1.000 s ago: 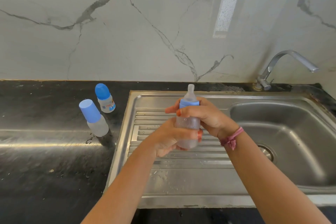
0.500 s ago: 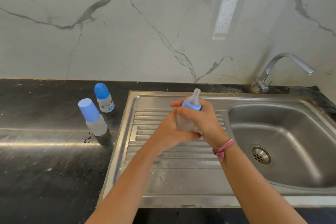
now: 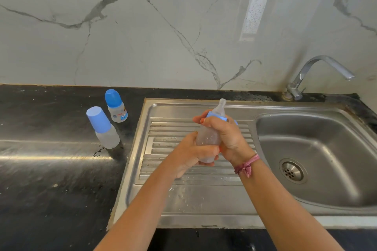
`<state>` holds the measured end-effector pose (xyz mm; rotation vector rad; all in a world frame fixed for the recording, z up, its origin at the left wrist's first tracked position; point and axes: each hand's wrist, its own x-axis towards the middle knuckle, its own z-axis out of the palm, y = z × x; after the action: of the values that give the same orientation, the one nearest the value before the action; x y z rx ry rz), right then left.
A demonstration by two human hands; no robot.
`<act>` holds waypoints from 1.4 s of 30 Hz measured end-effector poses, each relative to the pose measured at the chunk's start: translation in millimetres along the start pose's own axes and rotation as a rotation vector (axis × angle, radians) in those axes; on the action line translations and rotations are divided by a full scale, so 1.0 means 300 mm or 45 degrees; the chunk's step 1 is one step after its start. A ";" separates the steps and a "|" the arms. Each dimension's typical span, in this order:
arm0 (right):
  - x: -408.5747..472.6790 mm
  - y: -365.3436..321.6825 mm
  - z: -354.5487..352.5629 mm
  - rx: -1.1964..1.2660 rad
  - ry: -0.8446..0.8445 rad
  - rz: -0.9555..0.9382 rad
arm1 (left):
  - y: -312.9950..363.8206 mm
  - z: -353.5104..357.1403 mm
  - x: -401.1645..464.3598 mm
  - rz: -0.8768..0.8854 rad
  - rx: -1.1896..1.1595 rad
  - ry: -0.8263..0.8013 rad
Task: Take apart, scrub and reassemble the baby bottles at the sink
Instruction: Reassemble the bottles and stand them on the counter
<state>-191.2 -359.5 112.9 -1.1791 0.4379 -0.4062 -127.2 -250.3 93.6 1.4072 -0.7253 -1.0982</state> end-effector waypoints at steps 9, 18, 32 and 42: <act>0.015 -0.054 -0.051 -0.337 0.125 0.057 | -0.019 0.058 0.057 0.198 0.657 0.690; 0.113 -0.079 -0.359 -0.806 0.448 0.150 | -0.043 -0.018 0.115 -0.239 0.726 0.620; 0.317 0.164 -0.494 -1.547 0.089 0.111 | -0.070 0.029 0.160 0.006 0.651 0.831; 0.244 -0.128 -0.387 -0.308 0.254 -0.117 | -0.047 -0.009 0.134 0.141 0.719 1.064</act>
<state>-193.4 -501.8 103.9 -1.4032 0.6201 -0.5655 -112.0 -283.4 71.2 2.0674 -0.4867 -0.1348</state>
